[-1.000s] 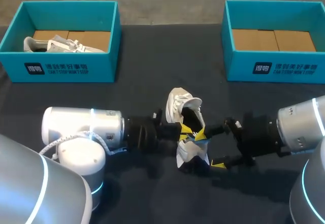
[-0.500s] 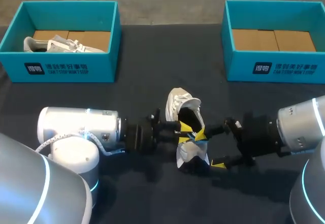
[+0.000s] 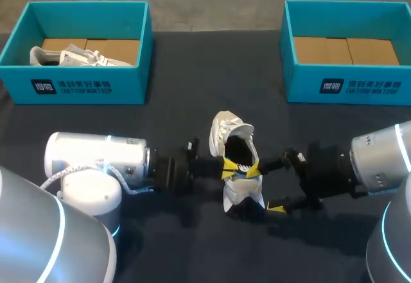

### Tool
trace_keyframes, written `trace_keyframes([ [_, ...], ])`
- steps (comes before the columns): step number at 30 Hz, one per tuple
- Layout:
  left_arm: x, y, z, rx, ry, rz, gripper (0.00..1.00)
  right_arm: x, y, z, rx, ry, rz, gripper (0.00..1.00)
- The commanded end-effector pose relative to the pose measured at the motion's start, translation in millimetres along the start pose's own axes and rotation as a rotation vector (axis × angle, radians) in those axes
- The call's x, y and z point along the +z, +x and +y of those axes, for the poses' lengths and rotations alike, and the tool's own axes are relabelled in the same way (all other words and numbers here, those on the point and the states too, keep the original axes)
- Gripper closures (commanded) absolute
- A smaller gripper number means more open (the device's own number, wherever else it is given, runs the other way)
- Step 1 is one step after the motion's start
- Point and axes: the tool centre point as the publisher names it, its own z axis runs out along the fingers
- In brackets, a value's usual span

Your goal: Take the shoe out of the shoebox, open the shoe tongue, remove and reinsert the insole, then place the shoe into the shoebox

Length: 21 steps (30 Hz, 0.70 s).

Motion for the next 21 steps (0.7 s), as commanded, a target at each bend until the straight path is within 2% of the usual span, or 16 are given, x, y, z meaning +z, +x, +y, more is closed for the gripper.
trace_keyframes([
  [1,0,1.8,6,0.003,0.003,-0.001,1.00,2,1.6,-1.0,0.001,-0.003,-0.006,0.00],
  [12,9,10.4,24,0.008,-0.018,0.009,1.00,2,1.6,-1.0,0.001,-0.003,-0.006,0.00],
  [21,11,9.5,29,0.007,-0.032,0.011,1.00,2,1.6,-1.0,0.001,-0.003,-0.006,0.00],
])
